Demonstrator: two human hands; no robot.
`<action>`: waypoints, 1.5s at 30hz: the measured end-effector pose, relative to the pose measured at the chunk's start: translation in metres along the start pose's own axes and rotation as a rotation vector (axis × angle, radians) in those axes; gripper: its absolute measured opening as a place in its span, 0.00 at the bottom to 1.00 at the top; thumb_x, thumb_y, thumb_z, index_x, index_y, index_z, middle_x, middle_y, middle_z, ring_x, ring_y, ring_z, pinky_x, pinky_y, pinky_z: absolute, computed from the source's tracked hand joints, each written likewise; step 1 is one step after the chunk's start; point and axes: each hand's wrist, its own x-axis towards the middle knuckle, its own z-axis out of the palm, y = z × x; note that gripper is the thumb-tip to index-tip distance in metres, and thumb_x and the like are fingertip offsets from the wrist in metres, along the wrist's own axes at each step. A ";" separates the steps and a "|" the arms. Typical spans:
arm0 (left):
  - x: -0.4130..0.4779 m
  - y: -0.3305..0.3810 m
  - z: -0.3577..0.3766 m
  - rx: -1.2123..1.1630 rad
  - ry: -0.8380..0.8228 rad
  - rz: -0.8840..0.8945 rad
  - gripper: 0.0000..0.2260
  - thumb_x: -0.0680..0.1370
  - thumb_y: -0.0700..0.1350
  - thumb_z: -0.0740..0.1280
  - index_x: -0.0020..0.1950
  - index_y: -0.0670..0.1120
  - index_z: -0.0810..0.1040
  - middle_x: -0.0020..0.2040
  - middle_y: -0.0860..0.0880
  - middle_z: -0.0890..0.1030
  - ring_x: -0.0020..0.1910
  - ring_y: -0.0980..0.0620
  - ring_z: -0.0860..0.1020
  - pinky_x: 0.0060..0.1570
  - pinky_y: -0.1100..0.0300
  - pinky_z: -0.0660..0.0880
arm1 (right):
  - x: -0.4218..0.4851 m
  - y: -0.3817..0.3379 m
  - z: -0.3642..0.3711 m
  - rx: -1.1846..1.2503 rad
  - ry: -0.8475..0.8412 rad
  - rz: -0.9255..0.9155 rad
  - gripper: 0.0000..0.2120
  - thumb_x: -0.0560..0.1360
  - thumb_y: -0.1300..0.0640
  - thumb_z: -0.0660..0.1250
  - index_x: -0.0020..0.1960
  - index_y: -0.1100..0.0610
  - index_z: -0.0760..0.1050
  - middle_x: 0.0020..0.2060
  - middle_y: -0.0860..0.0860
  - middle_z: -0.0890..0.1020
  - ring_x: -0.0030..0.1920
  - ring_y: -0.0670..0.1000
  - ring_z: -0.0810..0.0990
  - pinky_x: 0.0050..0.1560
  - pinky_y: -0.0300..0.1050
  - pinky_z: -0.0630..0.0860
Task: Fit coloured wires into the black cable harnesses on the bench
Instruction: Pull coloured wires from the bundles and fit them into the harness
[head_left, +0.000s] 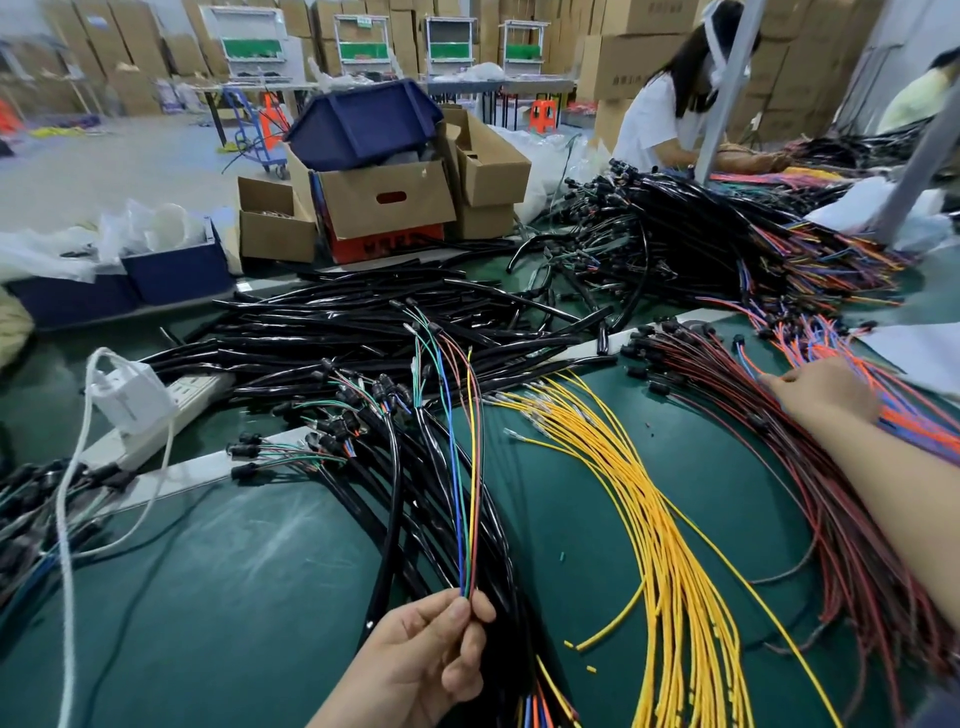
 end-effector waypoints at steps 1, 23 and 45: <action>0.000 0.000 -0.001 0.006 -0.003 -0.002 0.23 0.54 0.43 0.84 0.41 0.34 0.81 0.27 0.42 0.70 0.20 0.53 0.67 0.22 0.62 0.68 | -0.001 0.001 0.001 0.024 -0.006 0.007 0.23 0.72 0.36 0.66 0.53 0.53 0.83 0.56 0.61 0.77 0.56 0.64 0.77 0.52 0.53 0.74; 0.004 0.001 -0.005 0.002 -0.084 -0.025 0.23 0.55 0.41 0.84 0.42 0.32 0.80 0.25 0.40 0.71 0.19 0.51 0.68 0.20 0.62 0.68 | -0.009 -0.007 0.010 0.227 0.321 -0.031 0.09 0.77 0.60 0.63 0.52 0.62 0.81 0.64 0.56 0.74 0.66 0.58 0.66 0.66 0.57 0.57; 0.004 0.000 -0.006 0.090 -0.082 0.022 0.18 0.60 0.46 0.82 0.42 0.37 0.82 0.29 0.42 0.75 0.21 0.53 0.71 0.25 0.62 0.71 | -0.052 -0.134 -0.156 1.621 0.527 -0.227 0.22 0.83 0.52 0.52 0.30 0.50 0.62 0.19 0.43 0.71 0.23 0.44 0.71 0.32 0.46 0.70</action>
